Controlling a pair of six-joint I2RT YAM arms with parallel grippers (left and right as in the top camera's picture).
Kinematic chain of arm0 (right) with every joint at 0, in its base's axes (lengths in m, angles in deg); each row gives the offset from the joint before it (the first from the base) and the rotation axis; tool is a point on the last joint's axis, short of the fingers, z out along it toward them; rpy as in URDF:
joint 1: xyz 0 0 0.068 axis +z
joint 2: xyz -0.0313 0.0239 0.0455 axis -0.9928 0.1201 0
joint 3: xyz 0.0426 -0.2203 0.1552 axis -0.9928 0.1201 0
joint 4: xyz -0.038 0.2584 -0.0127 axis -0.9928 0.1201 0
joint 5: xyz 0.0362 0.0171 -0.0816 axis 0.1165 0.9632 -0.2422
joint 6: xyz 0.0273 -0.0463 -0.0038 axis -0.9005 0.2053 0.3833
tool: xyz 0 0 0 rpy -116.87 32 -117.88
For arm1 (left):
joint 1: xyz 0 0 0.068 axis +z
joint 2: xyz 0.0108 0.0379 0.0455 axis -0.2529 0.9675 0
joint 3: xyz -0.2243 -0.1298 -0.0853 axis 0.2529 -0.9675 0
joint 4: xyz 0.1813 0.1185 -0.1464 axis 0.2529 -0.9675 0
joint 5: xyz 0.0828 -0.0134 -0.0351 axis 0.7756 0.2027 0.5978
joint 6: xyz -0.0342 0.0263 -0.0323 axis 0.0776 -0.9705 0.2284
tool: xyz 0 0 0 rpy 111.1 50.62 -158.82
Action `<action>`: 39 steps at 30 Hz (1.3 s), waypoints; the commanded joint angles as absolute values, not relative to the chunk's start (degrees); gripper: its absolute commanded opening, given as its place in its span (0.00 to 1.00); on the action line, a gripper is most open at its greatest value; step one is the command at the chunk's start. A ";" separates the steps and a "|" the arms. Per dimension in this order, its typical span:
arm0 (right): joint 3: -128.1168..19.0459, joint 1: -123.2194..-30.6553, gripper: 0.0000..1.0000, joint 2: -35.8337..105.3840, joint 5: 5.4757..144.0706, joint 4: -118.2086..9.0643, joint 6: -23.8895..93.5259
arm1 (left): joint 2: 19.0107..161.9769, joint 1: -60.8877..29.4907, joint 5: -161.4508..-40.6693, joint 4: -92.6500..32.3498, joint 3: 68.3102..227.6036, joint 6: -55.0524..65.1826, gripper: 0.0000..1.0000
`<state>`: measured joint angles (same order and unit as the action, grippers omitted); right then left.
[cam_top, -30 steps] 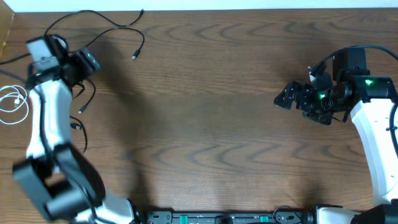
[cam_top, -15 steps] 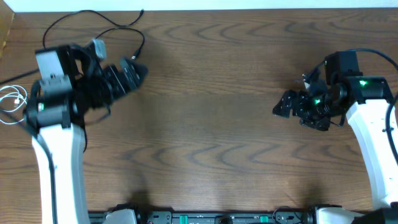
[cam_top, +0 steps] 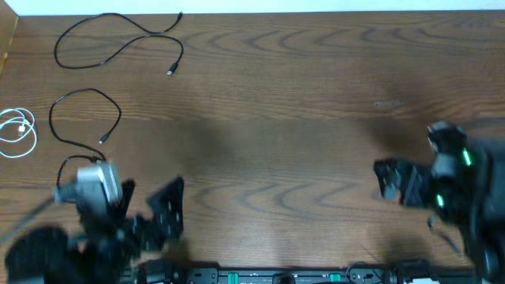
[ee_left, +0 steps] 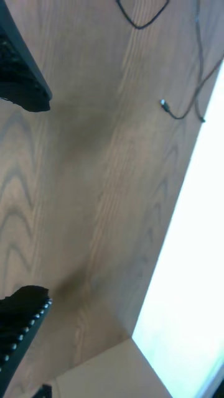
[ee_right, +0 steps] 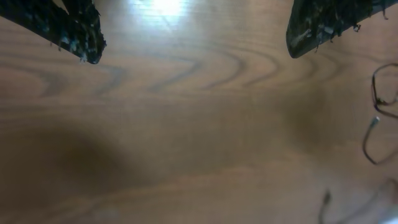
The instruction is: Untangle cables
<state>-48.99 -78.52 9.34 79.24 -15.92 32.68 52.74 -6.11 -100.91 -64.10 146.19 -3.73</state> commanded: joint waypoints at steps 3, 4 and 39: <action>-42.00 -78.15 0.99 -5.37 77.14 -18.83 33.09 | 47.29 -6.27 -99.70 -65.77 145.01 -5.02 0.95; -41.15 -78.15 0.99 -7.46 77.14 -19.04 33.09 | 46.86 -6.27 -99.70 -65.79 145.01 -5.02 0.95; -39.01 -78.13 0.99 -11.86 73.25 -9.45 32.55 | 46.73 -6.27 -99.73 -66.29 145.01 -5.00 0.96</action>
<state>-39.68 -78.46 -11.44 76.75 -8.40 32.46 46.75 -6.11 -100.05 -66.31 145.40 -4.24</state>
